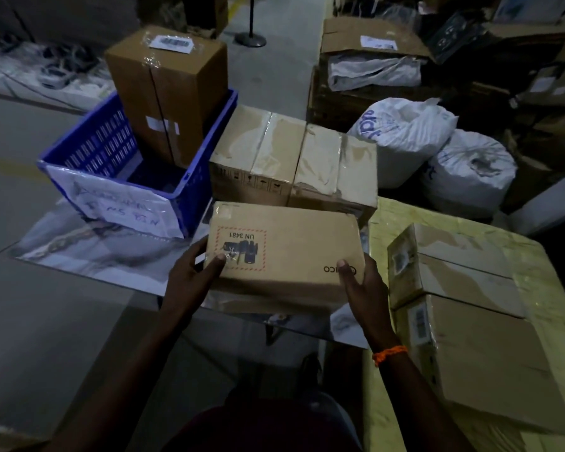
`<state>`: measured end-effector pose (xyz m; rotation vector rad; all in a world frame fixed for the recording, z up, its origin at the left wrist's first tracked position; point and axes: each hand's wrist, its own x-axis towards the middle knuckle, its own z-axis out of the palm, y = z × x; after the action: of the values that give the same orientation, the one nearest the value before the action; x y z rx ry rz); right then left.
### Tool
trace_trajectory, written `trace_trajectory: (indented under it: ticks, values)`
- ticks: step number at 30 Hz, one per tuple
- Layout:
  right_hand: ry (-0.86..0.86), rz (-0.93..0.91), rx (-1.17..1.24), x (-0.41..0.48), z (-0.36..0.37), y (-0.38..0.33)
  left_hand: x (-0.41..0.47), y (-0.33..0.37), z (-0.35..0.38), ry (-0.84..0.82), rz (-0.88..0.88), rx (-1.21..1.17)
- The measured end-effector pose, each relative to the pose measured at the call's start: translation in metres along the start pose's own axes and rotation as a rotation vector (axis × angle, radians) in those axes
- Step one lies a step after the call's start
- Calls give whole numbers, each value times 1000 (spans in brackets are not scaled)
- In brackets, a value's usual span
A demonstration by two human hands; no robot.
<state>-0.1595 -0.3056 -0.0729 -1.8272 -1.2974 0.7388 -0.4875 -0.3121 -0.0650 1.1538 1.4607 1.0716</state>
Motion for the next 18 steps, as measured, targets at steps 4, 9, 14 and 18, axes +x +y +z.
trace_trajectory:
  ticks: [4, 9, 14, 18]
  values:
    - [-19, 10, -11, 5, -2, -4, 11, 3, 1, -22, -40, 3]
    - [-59, 45, 21, 36, -8, -11, 33, 17, 8, -12, -64, 37]
    - [-85, 109, 106, 49, -5, -15, 37, 28, 18, -30, -63, 41]
    - [-1, 104, 178, 32, -15, -15, 29, 26, 15, -39, 35, 53]
